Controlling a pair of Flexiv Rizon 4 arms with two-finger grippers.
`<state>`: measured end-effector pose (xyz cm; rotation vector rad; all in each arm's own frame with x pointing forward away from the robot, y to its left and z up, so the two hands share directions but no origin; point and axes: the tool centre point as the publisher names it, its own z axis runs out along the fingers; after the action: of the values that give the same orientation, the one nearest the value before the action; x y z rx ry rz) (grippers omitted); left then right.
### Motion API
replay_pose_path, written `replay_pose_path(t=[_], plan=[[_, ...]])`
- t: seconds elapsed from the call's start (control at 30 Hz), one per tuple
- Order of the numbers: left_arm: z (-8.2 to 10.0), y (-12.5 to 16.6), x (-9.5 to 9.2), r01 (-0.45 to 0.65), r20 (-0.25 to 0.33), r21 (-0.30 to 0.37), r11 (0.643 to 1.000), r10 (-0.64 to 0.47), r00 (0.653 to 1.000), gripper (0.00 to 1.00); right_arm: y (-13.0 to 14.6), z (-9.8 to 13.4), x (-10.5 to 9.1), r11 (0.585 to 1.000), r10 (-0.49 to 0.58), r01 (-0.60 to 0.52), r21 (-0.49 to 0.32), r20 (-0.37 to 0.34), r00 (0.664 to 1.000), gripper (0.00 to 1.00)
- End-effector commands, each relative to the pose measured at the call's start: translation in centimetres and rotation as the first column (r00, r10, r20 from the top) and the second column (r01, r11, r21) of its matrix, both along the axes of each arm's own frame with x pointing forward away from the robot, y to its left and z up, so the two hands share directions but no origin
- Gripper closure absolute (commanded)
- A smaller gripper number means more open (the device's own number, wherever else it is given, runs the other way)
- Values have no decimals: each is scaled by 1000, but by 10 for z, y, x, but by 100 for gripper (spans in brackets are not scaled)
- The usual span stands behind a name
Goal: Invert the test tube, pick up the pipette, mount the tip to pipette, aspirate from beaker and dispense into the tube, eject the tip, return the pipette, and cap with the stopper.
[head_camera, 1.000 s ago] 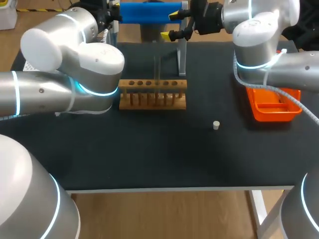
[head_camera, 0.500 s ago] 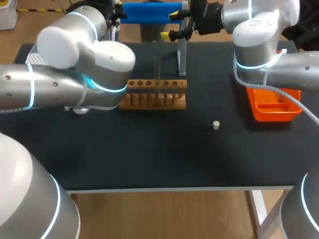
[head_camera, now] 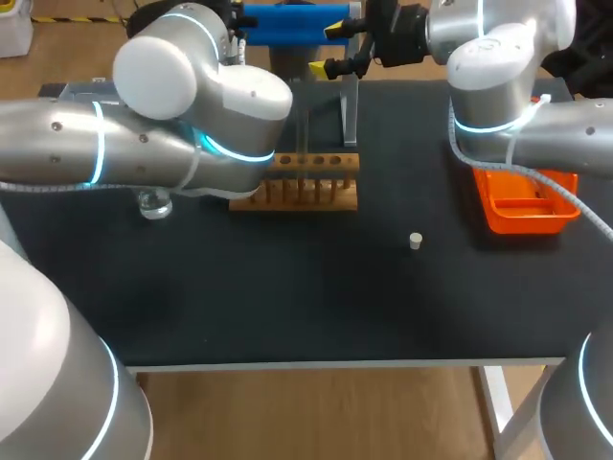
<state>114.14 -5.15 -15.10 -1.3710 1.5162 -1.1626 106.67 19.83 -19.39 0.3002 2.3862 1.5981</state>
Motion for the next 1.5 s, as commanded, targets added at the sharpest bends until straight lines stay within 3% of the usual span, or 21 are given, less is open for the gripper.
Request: replay_pose_path(t=[0.03, 0.77, 1.5], plan=[[0, -5, 5, -55, -10, 23, 998, 55, 998, 100, -1, 0, 1, 1000, 2, -2, -1, -2, 1000, 0], [-19, -5, 18, -66, -58, 40, 997, 68, 996, 100, -1, 0, 1, 1000, 2, -2, -1, -2, 1000, 0], [-41, -4, 18, -63, -120, 37, 997, 67, 991, 100, -1, 0, 1, 1000, 2, -2, -1, -2, 1000, 0]])
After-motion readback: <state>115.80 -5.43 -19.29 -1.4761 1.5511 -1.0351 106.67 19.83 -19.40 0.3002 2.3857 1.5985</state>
